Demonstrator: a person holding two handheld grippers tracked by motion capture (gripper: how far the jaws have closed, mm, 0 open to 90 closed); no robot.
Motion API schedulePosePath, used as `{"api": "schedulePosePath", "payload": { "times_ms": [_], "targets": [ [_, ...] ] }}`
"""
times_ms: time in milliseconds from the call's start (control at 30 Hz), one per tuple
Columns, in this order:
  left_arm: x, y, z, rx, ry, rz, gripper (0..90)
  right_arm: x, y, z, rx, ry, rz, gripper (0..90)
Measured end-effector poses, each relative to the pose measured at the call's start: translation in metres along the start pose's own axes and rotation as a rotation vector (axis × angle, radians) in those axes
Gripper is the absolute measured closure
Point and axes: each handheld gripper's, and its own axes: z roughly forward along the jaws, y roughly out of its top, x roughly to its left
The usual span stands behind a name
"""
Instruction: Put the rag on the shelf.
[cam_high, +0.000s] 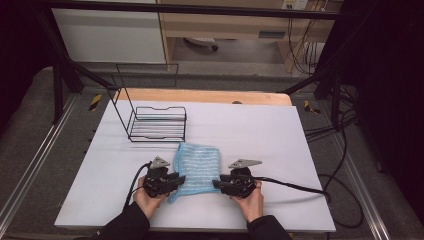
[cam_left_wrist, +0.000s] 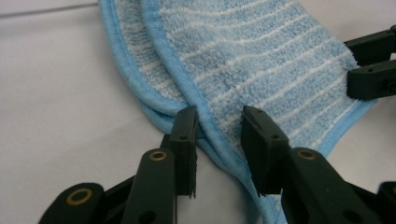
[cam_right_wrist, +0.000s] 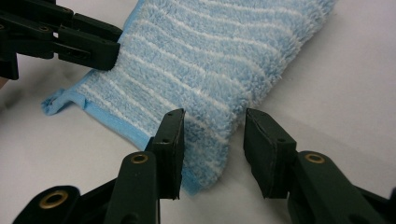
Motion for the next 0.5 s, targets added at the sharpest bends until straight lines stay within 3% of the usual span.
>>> {"api": "schedulePosePath", "payload": {
  "times_ms": [133,200,500],
  "targets": [
    [-0.0016,-0.0015,-0.0021,0.015,0.013,0.005,70.3,0.0,-0.0006,-0.0004,0.0,-0.01,-0.008,57.8],
    [-0.0013,-0.004,-0.0035,0.019,-0.002,-0.016,71.3,0.0007,-0.001,-0.0015,-0.005,-0.01,-0.009,57.2],
    [-0.0075,-0.0046,0.0001,0.02,0.022,-0.004,76.7,0.0003,-0.0017,0.0019,-0.006,-0.005,-0.002,56.4]
  ]
}}
